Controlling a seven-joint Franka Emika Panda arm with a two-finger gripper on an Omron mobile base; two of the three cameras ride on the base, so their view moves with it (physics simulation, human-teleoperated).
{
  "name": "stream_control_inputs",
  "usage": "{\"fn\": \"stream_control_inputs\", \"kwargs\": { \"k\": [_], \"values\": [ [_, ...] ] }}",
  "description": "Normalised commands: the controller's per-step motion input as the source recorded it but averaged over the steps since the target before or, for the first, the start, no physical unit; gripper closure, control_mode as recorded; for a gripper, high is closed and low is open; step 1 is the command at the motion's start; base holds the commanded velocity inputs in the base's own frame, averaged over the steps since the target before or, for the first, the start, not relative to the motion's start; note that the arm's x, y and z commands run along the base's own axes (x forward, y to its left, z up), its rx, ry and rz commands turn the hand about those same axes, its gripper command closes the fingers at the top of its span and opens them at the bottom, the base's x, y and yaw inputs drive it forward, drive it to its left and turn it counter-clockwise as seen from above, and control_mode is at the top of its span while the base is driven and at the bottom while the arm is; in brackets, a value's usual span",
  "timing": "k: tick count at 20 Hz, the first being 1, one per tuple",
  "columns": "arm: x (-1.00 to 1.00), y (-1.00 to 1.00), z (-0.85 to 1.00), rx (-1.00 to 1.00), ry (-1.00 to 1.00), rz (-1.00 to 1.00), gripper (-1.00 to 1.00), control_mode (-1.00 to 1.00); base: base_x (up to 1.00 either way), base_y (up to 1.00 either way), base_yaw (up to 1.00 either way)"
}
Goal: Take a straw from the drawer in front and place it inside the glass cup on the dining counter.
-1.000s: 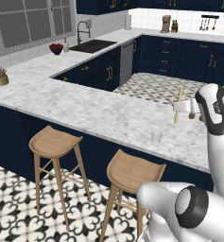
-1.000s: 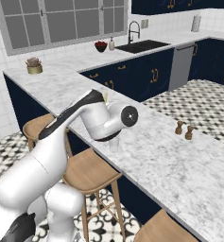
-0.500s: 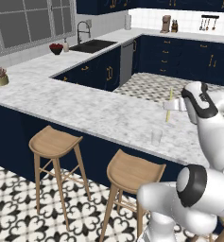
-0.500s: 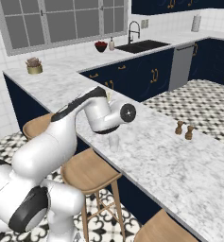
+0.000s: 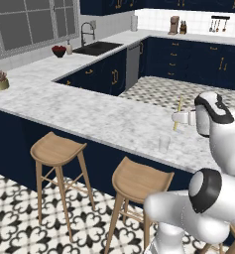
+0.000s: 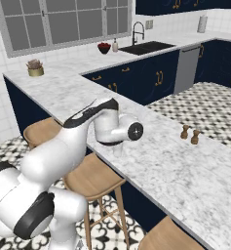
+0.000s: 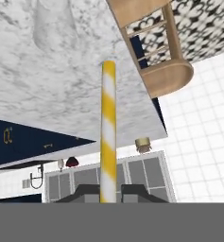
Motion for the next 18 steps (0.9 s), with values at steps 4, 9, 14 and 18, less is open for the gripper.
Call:
{"fn": "stream_control_inputs", "kwargs": {
  "k": [4, 9, 14, 18],
  "values": [
    [0.06, -0.23, -0.08, 0.03, -0.21, 0.02, 1.00, -1.00, 0.00, 0.00, 0.00],
    [0.51, -0.23, 0.00, 0.00, -0.05, 0.05, 1.00, -1.00, 0.00, 0.00, 0.00],
    [0.53, -0.22, -0.04, 0.00, -0.10, 0.04, 1.00, -1.00, 0.00, 0.00, 0.00],
    [0.00, -0.13, -0.18, 0.00, -0.33, 0.09, 1.00, -1.00, 0.00, 0.00, 0.00]
  ]
}}
